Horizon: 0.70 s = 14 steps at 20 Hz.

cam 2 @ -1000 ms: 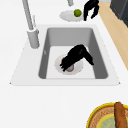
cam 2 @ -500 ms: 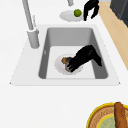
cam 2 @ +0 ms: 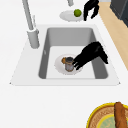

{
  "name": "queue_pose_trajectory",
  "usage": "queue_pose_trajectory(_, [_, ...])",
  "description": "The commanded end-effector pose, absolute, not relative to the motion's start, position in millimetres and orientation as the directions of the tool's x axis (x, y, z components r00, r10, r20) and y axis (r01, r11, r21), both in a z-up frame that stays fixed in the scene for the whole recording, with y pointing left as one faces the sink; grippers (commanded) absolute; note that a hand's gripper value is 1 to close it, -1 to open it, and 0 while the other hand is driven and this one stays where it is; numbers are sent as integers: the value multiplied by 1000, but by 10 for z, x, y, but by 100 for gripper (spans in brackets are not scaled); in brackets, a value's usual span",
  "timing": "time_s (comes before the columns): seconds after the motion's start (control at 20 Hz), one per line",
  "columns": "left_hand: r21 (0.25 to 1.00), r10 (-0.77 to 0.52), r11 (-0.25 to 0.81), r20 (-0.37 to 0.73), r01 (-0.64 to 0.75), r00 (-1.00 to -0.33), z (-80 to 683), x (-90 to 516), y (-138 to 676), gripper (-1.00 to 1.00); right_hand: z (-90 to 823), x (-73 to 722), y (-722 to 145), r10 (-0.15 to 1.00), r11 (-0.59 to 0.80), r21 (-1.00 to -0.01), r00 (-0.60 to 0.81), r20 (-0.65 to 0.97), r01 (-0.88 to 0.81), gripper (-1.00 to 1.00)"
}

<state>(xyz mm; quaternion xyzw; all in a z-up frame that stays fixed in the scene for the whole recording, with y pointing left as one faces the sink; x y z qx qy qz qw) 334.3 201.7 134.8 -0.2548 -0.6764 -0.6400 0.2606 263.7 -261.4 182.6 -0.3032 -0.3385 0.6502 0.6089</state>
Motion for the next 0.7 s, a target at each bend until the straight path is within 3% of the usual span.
queue_pose_trajectory(0.0, [733,-16,75,679,676,-734,1521,3260,2051,-100,1826,2637,-2614,997,-29,-809,-75,18,-586,0])
queue_pose_trajectory(0.35, [751,-10,66,659,657,-752,1682,2863,2061,-100,1826,2637,-2614,997,-29,-809,-75,18,-586,0])
queue_pose_trajectory(0.65, [735,8,49,677,677,-736,1648,2966,2062,-100,1826,2637,-2614,997,-29,-809,-75,18,-586,0])
